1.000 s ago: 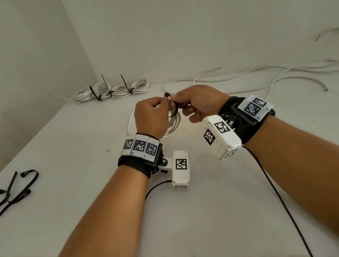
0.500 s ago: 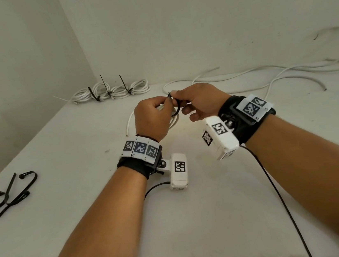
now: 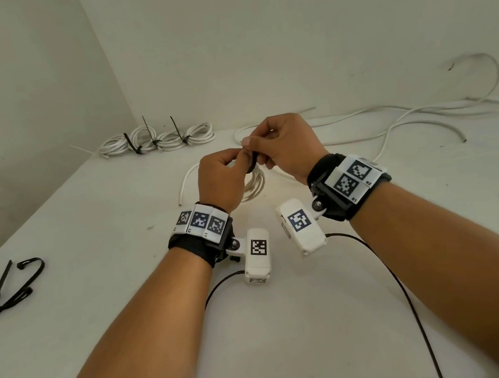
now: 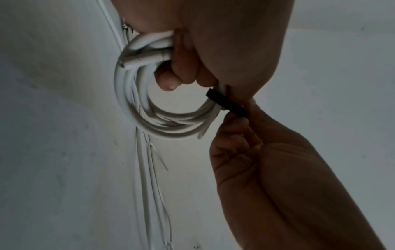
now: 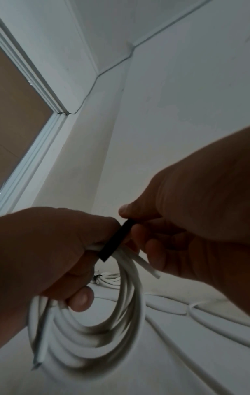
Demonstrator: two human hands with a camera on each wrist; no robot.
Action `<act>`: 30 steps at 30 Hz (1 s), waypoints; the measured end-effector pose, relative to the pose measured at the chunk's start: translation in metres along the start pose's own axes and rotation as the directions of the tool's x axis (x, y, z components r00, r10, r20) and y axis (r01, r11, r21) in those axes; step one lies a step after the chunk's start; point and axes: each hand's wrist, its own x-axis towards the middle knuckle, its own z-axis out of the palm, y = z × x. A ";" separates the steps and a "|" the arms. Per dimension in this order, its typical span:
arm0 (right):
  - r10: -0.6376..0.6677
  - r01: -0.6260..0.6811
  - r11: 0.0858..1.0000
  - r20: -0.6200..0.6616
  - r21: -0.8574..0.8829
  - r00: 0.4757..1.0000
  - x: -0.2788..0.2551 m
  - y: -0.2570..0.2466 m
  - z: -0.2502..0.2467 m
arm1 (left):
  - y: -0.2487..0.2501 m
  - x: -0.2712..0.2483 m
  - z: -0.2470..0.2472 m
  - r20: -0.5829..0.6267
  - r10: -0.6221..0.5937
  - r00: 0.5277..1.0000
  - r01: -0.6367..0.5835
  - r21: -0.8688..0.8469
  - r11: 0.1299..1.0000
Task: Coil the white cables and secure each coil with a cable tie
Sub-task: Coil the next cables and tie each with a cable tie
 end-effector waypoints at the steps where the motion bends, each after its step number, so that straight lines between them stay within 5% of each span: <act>1: -0.001 0.001 1.000 0.016 -0.025 1.000 0.000 -0.001 -0.001 | -0.001 0.001 0.002 -0.007 -0.028 1.000 0.028 -0.028 0.999; 4: -0.010 0.018 0.992 0.056 -0.127 0.998 0.000 -0.003 -0.004 | -0.002 0.002 0.008 -0.036 -0.092 0.995 0.088 -0.099 0.991; 13: -0.092 0.061 0.954 -0.092 -0.294 0.992 0.009 -0.008 -0.022 | 0.013 0.007 0.024 0.070 -0.098 0.993 0.108 -0.160 0.981; 17: -0.104 0.063 0.925 -0.088 -0.375 0.991 0.010 -0.003 -0.022 | 0.006 0.018 0.032 -0.005 -0.170 0.985 0.163 -0.248 0.955; 30: -0.183 0.116 0.880 -0.105 -0.460 0.977 0.012 -0.002 -0.025 | 0.001 0.022 0.036 0.055 -0.190 0.980 0.198 -0.277 0.940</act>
